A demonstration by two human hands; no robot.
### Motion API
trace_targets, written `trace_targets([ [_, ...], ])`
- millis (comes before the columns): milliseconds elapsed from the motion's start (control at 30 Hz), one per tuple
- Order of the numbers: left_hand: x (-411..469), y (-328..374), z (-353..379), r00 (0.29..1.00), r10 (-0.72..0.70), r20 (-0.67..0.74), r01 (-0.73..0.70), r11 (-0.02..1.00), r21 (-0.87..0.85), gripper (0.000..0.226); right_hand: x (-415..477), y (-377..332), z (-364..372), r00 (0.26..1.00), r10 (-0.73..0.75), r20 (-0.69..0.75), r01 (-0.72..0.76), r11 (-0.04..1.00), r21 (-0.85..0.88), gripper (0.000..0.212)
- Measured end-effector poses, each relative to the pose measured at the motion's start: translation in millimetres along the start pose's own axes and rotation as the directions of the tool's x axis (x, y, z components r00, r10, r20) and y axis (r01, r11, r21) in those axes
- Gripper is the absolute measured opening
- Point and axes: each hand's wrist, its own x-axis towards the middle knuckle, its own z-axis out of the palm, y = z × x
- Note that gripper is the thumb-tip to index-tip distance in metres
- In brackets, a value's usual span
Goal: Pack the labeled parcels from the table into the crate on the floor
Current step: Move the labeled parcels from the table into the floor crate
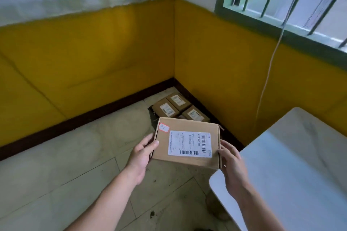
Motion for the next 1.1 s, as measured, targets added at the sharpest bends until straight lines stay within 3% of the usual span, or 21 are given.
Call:
trace_targets([
  [300,154.4,6.9,-3.0,0.999,-0.028,-0.045,0.039,0.961,0.273,0.046,129.3,20.3,68.3,0.986,0.034,-0.166,-0.042,0.998,-0.045,0.027],
  [500,288.8,2.0,6.8,0.977,-0.212,-0.034,0.201,0.843,0.499,0.047,236.9,47.9,96.8,0.942,0.183,-0.280,-0.204,0.978,-0.049,0.049],
  [667,371.7,-15.3,21.5,0.930,-0.368,-0.015,0.302,0.740,0.601,0.050,297.1,73.7,108.8,0.879,0.345,-0.328,-0.368,0.930,-0.010,0.039],
  [867,466.7,-59.0,35.9,0.889,-0.454,0.050,0.289,0.644,0.709,0.031,375.4,120.7,120.6,0.796,0.443,-0.413,-0.481,0.877,0.015,0.041],
  [1000,540.1,-94.0,39.5,0.838,-0.534,0.114,0.251,0.562,0.788,0.022,429.6,164.0,126.3,0.744,0.472,-0.473,-0.513,0.857,0.049,0.029],
  [1100,592.1,-114.3,40.7,0.800,-0.572,0.180,0.212,0.551,0.807,0.031,464.9,192.2,133.7,0.699,0.506,-0.505,-0.534,0.839,0.102,0.029],
])
